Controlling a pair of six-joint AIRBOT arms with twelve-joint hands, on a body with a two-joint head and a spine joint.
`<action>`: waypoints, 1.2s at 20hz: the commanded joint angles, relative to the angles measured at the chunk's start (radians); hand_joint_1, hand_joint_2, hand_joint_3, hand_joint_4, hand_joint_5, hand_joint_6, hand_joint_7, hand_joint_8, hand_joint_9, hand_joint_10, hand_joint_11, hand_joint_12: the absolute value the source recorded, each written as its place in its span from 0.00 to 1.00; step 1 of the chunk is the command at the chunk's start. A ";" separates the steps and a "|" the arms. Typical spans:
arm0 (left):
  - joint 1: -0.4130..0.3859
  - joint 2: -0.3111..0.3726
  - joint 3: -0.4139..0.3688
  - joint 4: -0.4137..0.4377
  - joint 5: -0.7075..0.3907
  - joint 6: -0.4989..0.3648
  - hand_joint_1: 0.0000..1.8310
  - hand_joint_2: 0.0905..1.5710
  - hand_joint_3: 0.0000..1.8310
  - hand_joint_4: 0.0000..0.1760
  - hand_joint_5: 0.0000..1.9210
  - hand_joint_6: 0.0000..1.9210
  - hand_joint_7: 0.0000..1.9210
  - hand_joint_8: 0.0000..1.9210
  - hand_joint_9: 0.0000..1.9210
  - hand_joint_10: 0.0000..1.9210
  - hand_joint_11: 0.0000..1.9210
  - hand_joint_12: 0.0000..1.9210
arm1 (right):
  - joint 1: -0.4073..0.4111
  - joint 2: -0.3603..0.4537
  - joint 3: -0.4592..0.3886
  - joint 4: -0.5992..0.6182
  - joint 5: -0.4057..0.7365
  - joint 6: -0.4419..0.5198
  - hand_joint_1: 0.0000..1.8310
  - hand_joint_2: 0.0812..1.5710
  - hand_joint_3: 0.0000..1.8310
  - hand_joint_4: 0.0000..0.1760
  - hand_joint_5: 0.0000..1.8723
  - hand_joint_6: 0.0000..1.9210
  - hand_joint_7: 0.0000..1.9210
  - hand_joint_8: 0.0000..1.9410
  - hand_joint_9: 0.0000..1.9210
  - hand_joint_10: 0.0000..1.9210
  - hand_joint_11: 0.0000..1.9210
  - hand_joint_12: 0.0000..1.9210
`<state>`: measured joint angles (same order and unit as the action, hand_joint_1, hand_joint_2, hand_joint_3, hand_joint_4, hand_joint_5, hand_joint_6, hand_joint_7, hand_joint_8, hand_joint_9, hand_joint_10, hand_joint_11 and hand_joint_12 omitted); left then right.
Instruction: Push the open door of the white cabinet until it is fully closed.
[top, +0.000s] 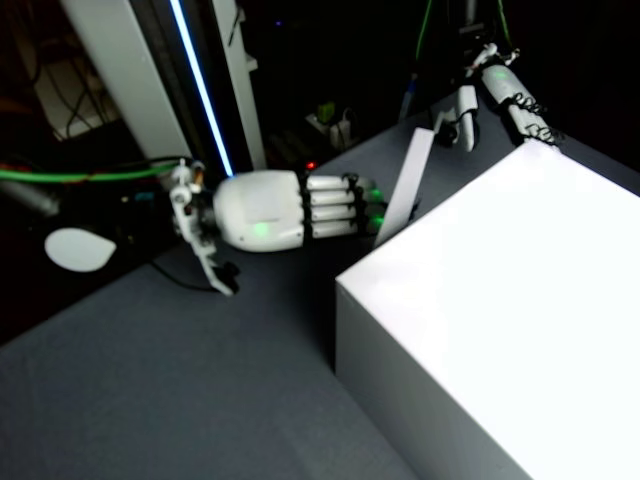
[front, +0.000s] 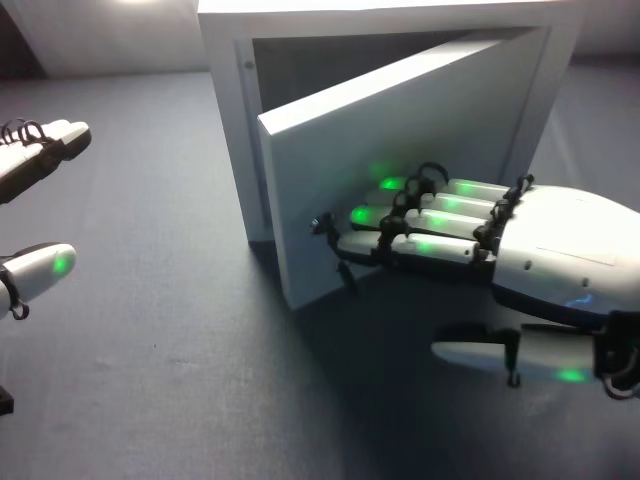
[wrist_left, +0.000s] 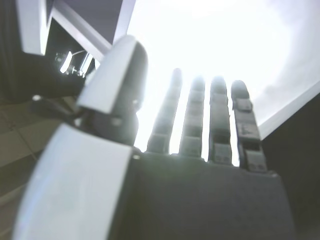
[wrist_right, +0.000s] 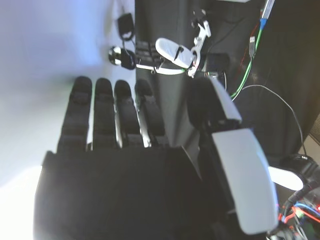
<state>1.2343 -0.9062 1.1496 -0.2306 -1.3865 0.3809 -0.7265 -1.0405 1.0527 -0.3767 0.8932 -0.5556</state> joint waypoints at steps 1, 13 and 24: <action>0.000 0.007 0.000 -0.028 -0.131 -0.004 0.25 0.94 0.00 0.00 0.02 0.00 0.00 0.00 0.00 0.00 0.00 0.00 | 0.017 -0.005 0.003 0.038 0.117 0.003 0.42 0.84 0.00 0.00 0.10 0.01 0.05 0.00 0.03 0.01 0.00 0.22; 0.001 0.006 -0.001 -0.031 -0.133 -0.003 0.29 0.94 0.00 0.00 0.02 0.00 0.00 0.00 0.00 0.00 0.00 0.00 | 0.063 -0.077 0.057 0.146 0.069 -0.077 0.18 0.89 0.00 0.00 0.00 0.00 0.00 0.00 0.00 0.00 0.00 0.00; 0.004 0.004 -0.003 -0.037 -0.141 -0.003 0.29 0.94 0.00 0.00 0.02 0.00 0.00 0.00 0.00 0.00 0.00 0.00 | 0.072 -0.092 0.037 0.141 0.066 -0.100 0.20 0.89 0.00 0.00 0.00 0.00 0.00 0.00 0.00 0.00 0.00 0.00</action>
<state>1.2396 -0.9062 1.1454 -0.2455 -1.3987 0.3813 -0.6678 -1.1301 1.0954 -0.2325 0.8265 -0.6643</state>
